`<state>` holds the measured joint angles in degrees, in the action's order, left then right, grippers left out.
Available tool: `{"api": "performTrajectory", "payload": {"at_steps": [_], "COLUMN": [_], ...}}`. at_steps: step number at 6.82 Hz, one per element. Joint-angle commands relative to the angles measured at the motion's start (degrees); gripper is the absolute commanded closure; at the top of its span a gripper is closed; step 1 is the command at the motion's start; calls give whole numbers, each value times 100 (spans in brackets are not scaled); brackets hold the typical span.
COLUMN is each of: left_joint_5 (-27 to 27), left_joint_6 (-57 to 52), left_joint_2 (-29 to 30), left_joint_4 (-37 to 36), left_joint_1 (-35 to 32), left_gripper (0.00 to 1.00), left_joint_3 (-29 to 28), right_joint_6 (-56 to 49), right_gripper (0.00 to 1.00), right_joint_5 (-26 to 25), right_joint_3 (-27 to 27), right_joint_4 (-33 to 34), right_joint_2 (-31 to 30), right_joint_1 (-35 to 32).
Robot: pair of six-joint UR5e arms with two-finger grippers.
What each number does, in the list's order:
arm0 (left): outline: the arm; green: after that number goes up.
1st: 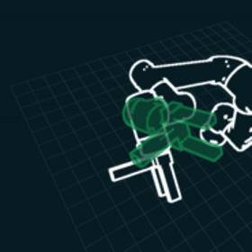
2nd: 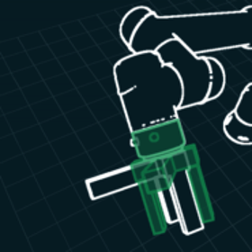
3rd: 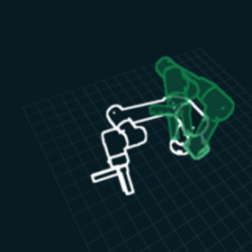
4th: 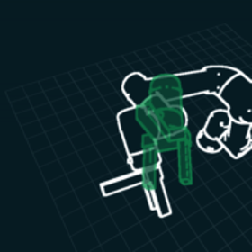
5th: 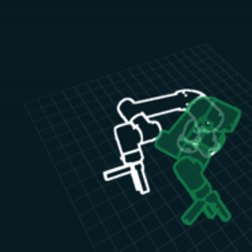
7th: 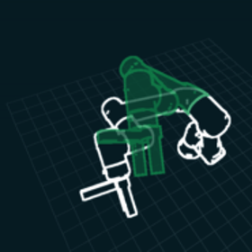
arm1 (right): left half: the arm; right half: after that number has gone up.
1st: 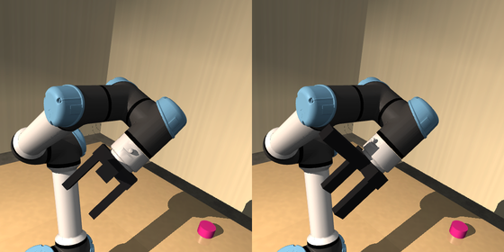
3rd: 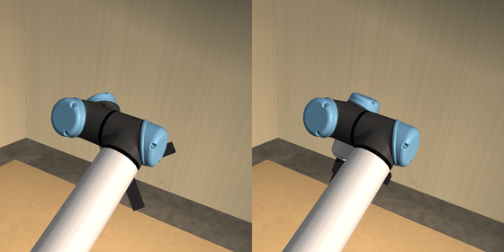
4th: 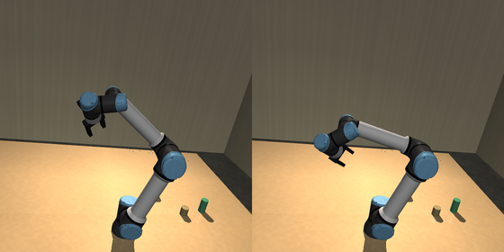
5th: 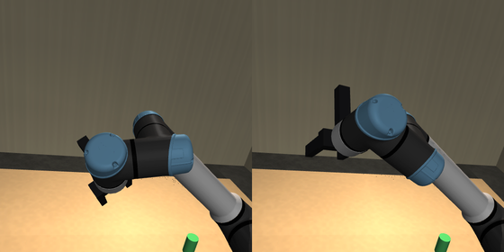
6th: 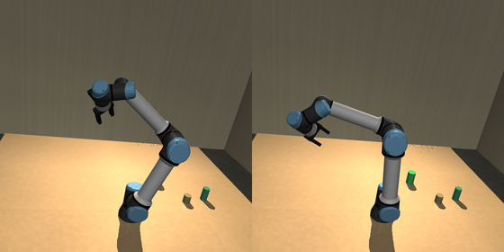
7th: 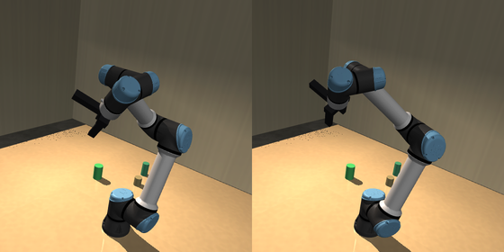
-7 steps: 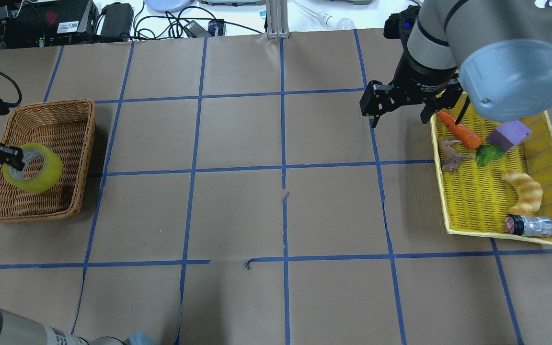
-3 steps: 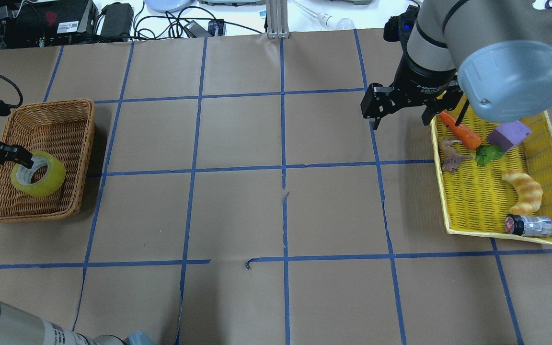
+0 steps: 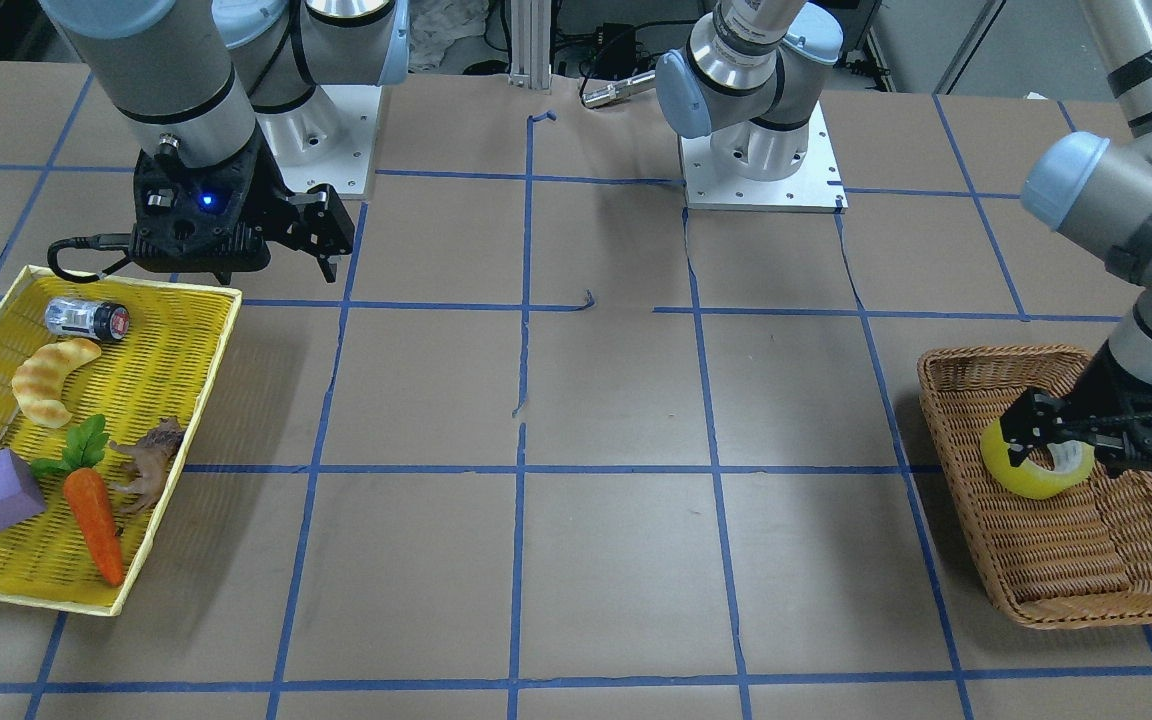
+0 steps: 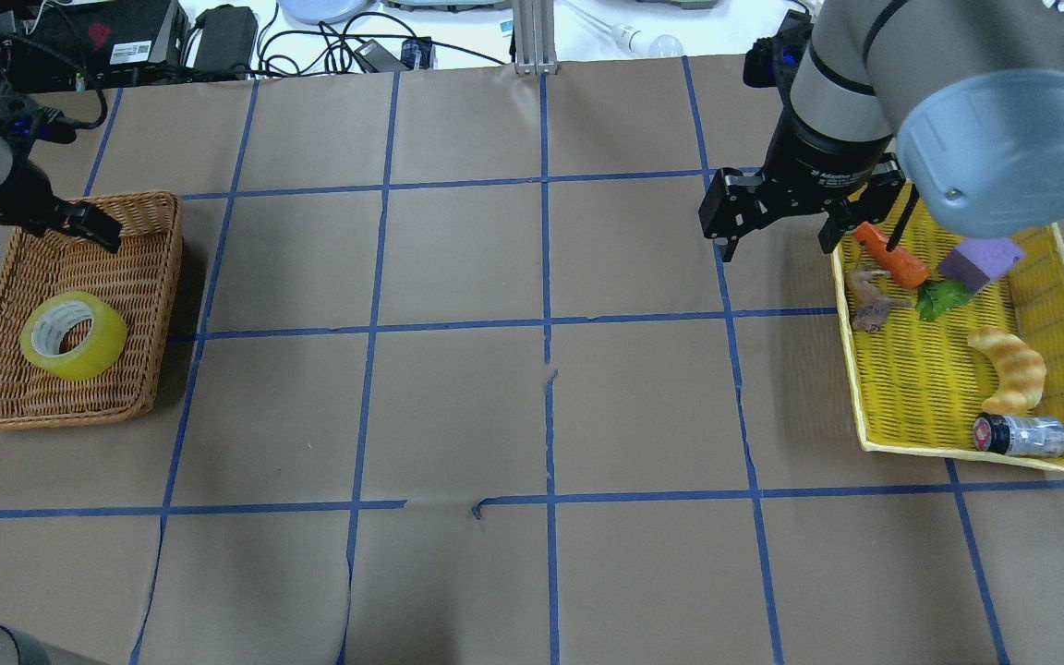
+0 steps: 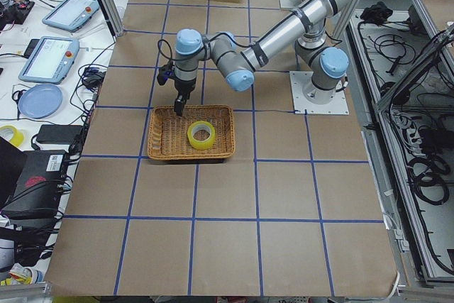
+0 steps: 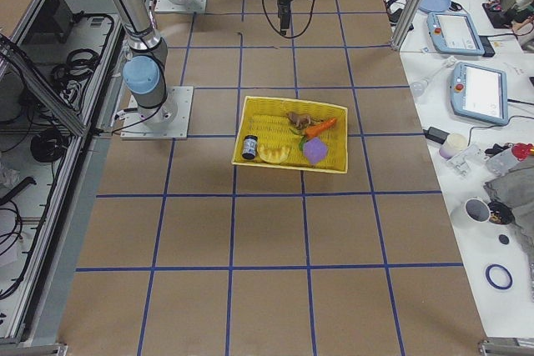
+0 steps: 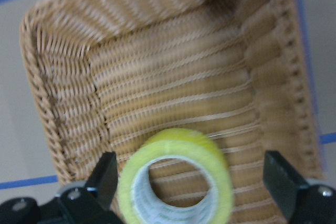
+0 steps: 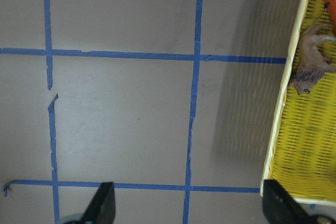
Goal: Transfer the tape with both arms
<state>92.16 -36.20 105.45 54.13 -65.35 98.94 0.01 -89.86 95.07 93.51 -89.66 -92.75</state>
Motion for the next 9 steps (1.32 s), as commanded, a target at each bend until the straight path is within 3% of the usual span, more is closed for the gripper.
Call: {"api": "performTrajectory", "payload": {"at_steps": [1,2,5,9], "left_joint_5": [39,4,-22,-486], "left_joint_6": [1137,2038,3131,3813], "left_joint_2": [-357,-480,-526,-648], "left_joint_4": [850,1507,3064,3648], "left_joint_1": [-879,-1222,-2199,-2764], "left_gripper": [0,0,0,0], "left_joint_3": [-103,-259,-1329,-1632], "right_joint_6": [-253,-430,-799,-801], "right_gripper": [0,0,0,0], "right_joint_5": [47,48,21,-32], "right_joint_3": [-50,-111,-121,-173], "right_joint_4": [-235,-341,-351,-430], "right_joint_2": [-17,-17,-8,-86], "right_joint_1": [11,20,20,20]}}
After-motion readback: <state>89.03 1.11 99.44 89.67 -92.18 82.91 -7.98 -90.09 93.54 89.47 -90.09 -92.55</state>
